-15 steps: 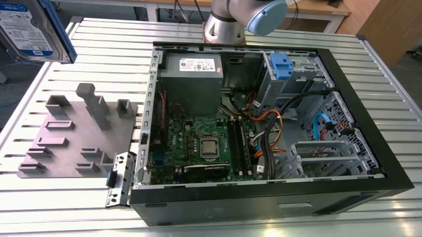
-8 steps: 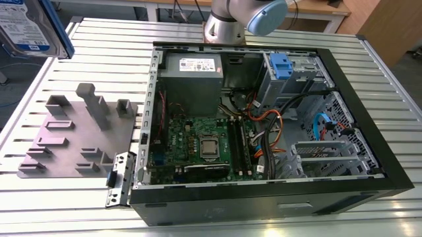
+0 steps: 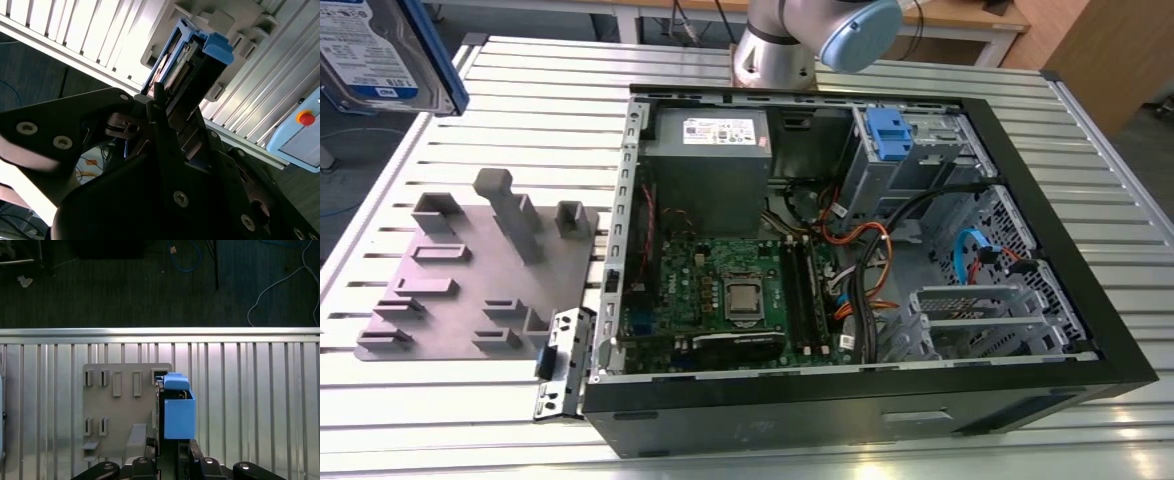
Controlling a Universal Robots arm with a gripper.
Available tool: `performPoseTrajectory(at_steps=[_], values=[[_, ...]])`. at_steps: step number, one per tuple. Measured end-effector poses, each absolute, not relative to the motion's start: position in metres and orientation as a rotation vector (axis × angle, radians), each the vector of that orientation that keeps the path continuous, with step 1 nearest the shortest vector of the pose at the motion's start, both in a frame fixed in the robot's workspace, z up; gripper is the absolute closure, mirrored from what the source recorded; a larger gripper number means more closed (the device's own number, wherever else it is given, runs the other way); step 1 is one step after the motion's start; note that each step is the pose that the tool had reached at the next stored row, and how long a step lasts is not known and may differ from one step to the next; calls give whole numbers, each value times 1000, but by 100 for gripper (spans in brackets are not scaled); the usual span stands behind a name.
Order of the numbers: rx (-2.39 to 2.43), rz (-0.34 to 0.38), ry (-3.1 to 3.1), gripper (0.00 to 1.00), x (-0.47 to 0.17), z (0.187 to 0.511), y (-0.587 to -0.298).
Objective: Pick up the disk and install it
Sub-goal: 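Pick up the disk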
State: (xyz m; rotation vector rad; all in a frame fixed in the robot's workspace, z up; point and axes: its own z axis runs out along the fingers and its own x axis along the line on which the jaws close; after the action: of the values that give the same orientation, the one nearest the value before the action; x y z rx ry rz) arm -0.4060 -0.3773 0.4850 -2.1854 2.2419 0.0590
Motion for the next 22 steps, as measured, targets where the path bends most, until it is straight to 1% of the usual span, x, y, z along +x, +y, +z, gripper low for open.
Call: performPoseTrajectory(at_steps=[22], values=[[-2185, 59, 2242, 65, -383, 485, -377]])
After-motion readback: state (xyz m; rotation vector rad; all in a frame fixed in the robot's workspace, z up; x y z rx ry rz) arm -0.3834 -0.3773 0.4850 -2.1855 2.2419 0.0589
